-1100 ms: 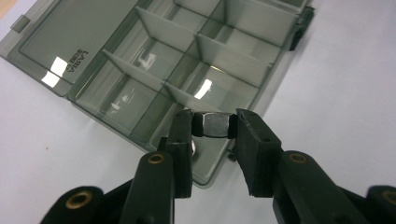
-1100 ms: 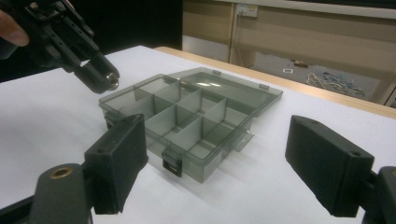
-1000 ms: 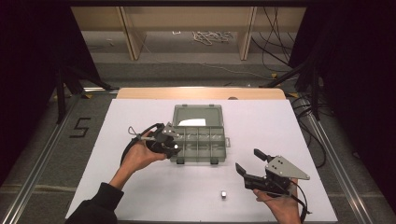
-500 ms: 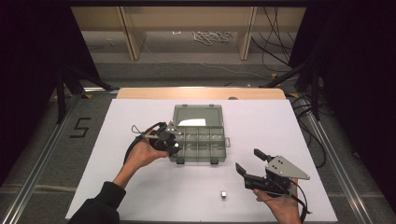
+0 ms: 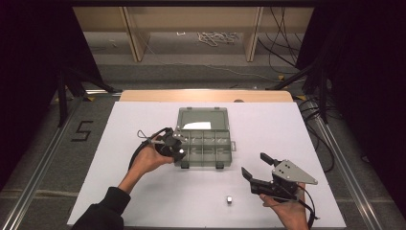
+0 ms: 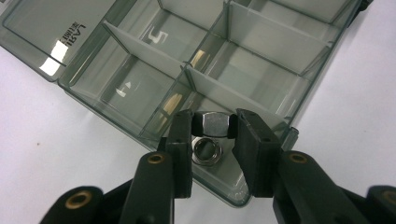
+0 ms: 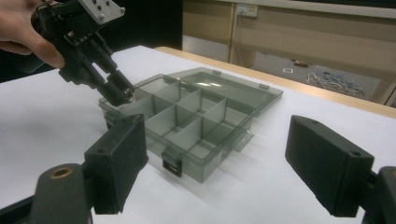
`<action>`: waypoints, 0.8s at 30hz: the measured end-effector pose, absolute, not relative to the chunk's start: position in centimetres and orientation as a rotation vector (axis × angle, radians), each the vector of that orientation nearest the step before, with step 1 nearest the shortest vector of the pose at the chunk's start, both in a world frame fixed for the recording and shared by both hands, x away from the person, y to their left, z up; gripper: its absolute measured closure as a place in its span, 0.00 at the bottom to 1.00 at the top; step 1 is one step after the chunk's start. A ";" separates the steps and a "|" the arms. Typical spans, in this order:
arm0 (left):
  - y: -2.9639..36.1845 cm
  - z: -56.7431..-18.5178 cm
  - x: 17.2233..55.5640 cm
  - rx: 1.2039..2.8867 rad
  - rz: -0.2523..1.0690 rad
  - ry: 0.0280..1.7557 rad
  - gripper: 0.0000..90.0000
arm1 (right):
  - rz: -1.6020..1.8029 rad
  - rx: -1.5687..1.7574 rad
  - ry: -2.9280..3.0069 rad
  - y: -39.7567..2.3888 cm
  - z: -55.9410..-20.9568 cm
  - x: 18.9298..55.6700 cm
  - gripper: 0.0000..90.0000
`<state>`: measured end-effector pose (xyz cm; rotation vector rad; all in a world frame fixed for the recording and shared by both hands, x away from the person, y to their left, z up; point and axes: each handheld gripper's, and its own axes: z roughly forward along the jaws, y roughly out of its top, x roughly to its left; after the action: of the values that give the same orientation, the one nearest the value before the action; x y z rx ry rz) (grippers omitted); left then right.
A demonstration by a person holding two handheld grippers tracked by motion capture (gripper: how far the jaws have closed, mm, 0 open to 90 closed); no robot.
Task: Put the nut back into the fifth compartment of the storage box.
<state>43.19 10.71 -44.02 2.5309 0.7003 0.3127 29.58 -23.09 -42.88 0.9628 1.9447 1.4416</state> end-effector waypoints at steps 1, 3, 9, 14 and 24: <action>10.7 -44.1 43.2 2.526 0.313 0.700 0.75 | 1.441 0.962 1.945 -23.1 -42.9 29.6 0.24; 10.7 -44.2 43.1 2.535 0.315 0.695 0.75 | 1.442 0.962 1.944 -23.1 -42.9 29.6 0.24; 10.5 -44.4 43.2 2.568 0.308 0.667 0.75 | 1.438 0.963 1.947 -23.1 -42.9 29.6 0.24; 10.5 -44.3 43.2 2.529 0.309 0.692 0.75 | 1.446 0.964 1.943 -23.1 -42.9 29.6 0.24; 10.8 -43.4 42.7 2.478 0.313 0.695 0.70 | 1.447 0.962 1.936 -23.1 -42.9 29.6 0.24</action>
<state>42.71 10.81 -43.38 2.4775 0.6955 0.3126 29.63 -23.11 -42.91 0.9616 1.9360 1.4470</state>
